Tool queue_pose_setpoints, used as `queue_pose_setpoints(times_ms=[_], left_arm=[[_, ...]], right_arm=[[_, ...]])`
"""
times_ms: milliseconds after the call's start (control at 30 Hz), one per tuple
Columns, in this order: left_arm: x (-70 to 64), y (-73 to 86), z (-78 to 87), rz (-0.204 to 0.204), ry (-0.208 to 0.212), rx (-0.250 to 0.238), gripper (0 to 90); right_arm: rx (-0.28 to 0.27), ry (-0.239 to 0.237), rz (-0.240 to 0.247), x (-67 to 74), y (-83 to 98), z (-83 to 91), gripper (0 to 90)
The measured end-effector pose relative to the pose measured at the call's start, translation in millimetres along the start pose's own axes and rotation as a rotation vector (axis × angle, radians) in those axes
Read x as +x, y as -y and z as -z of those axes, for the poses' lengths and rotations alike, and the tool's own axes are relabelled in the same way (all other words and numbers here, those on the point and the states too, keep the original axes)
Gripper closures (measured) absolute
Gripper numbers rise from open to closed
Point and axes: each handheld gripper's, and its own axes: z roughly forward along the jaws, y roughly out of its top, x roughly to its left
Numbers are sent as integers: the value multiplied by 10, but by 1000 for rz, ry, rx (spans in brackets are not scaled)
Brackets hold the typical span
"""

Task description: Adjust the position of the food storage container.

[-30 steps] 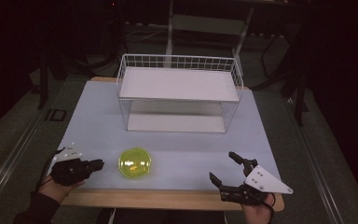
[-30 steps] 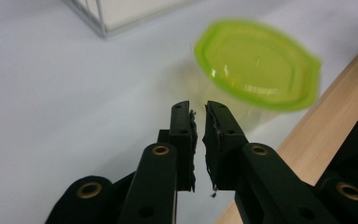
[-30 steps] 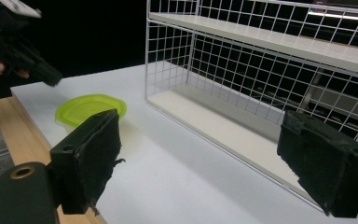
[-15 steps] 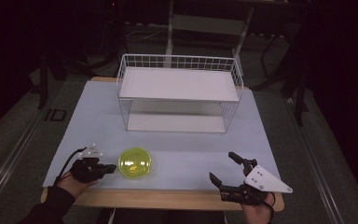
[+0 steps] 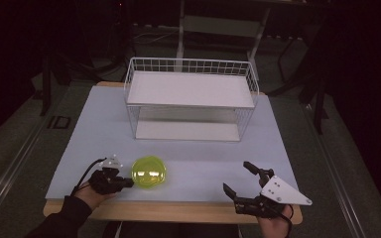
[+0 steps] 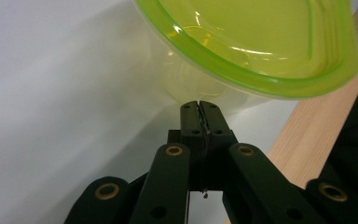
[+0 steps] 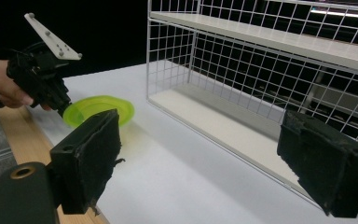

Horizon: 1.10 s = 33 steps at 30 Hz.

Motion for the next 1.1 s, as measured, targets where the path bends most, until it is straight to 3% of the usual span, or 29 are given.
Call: queue_pose_setpoints(times_ms=[133,200,467,500,667,833,967,1100], left_arm=[[-50,-55,-55,-4,21,-4,900],[-114,-113,-130,-25,32,-3,900],[-268,-229,-246,-47,35,1,900],[-263,-228,-228,-55,31,1,900],[-137,-204,-147,-3,-20,-28,900],[-49,-255,-180,22,-61,-59,900],[14,-309,-253,60,-54,-67,900],[-31,-319,-324,45,-39,-37,900]], right_arm=[[1,1,1,-4,1,-1,132],[1,1,0,-4,-2,2,132],[1,4,5,-4,-5,10,132],[-1,6,7,-5,-5,12,132],[-2,4,5,-8,-6,13,132],[2,5,8,-1,-5,4,132],[5,5,7,-2,2,-1,133],[6,3,11,0,3,-3,132]])
